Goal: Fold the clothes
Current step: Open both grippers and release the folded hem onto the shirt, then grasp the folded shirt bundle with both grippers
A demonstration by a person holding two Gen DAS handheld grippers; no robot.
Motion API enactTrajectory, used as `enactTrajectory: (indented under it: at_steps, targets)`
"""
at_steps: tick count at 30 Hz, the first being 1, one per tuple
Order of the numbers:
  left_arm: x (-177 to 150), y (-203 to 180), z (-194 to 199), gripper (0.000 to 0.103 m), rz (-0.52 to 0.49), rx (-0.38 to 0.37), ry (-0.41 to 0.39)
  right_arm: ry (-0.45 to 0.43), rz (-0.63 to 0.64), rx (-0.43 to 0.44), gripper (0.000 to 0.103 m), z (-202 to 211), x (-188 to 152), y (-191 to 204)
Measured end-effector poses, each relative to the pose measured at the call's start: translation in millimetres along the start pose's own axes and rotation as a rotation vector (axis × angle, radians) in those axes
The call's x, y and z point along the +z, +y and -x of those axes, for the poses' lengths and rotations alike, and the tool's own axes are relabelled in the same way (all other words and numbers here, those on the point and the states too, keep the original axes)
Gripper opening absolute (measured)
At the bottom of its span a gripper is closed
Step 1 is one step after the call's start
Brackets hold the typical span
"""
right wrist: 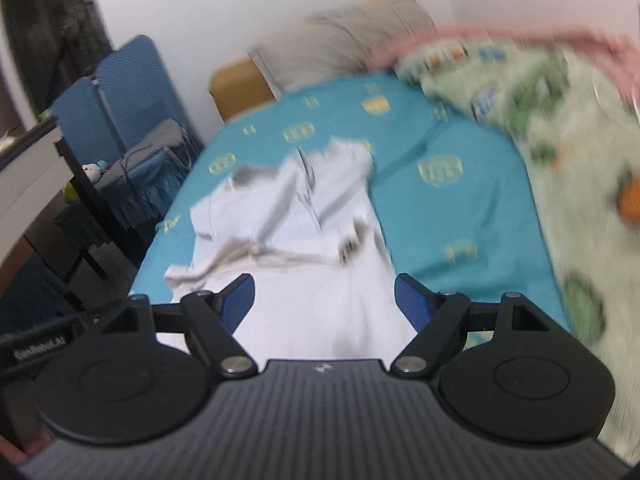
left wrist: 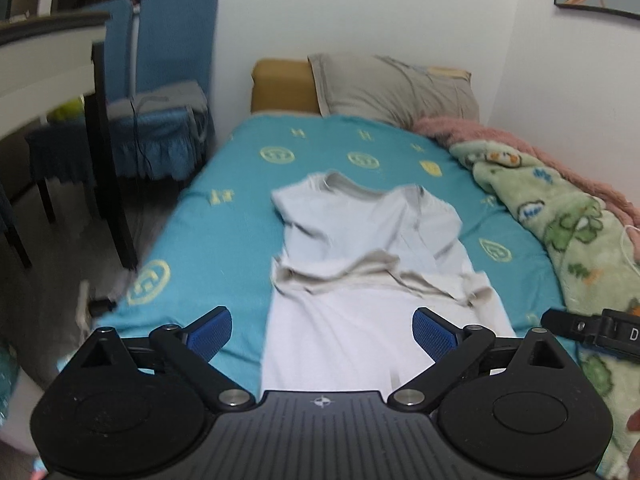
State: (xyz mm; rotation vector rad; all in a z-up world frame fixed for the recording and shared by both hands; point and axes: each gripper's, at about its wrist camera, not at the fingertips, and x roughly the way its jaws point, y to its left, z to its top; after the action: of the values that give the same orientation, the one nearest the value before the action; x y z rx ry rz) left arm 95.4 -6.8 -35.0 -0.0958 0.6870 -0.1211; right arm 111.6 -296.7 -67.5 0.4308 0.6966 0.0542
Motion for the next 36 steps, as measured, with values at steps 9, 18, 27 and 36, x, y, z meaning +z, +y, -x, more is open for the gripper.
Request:
enactTrajectory:
  at_steps: [9,18,27,36]
  targets:
    - [-4.6,4.8,-8.7,0.098,0.136,-0.142,0.12,0.309,-0.693,0.219,0.08,-26.4,-43.5,-74.8]
    - [-11.9,6.1,-33.3,0.098,0.326,-0.346,0.27,0.28,-0.791,0.094,0.055,-50.6,-59.3,-76.7]
    - [-39.1,-7.6,-71.2,0.098,0.508,-0.628,0.487,0.166,-0.745,0.098,0.009,-44.2,-49.0,-71.8]
    - [-58.0,-1.6,-112.7,0.094,0.669,-0.564,0.502,0.057,-0.723,0.193,0.007,-30.9,-32.4,-67.0]
